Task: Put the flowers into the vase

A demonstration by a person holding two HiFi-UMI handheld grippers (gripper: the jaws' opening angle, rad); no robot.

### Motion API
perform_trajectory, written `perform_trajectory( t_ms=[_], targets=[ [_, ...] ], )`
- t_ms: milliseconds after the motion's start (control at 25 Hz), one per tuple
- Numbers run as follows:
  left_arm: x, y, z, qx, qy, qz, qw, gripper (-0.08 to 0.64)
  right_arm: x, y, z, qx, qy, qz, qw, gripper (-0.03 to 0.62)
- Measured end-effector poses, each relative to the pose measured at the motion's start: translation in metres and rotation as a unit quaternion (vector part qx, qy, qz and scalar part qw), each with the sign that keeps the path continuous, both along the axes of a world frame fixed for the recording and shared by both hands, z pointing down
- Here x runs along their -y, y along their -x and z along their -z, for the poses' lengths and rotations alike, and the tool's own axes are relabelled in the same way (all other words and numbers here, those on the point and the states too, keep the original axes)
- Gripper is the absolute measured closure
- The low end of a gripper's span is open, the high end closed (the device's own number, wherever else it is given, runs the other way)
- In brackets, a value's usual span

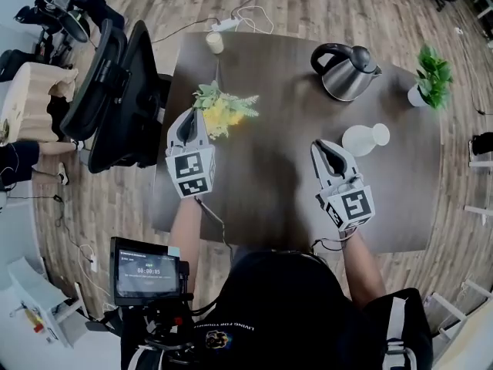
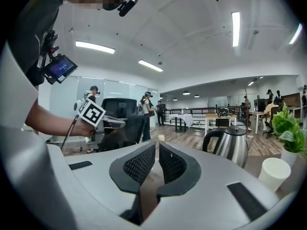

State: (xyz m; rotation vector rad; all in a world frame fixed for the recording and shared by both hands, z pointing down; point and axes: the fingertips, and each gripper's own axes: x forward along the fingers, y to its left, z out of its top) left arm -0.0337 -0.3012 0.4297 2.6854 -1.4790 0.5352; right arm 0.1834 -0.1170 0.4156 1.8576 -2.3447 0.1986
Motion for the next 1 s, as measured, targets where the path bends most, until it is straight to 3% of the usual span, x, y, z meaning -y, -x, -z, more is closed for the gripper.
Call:
perform_trajectory(
  t_ms=[360, 640, 840, 1000],
  targets=[
    [0.063, -0.001, -0.024, 0.022, 0.017, -0.022, 0.9994, 0.552, 0.021, -0.006, -0.013, -0.008, 0.028, -0.009, 1.0, 0.571],
    [0.082, 0.009, -0.047, 0.017, 0.038, -0.031, 0.9986, 0.552, 0.096, 0.017, -0.009, -0.028, 0.022, 0.079, 0.996, 0.571],
    [0.088, 0.028, -0.066, 0.001, 0.062, -0.03, 0.9977, 0.552, 0.163, 0.056, -0.027, -0.086, 0.03, 0.167, 0.982, 0.571],
    [0.083, 0.045, -0.083, -0.009, 0.08, -0.028, 0.9964, 0.552, 0.202, 0.083, -0.053, -0.164, 0.031, 0.238, 0.957, 0.571]
  ],
)
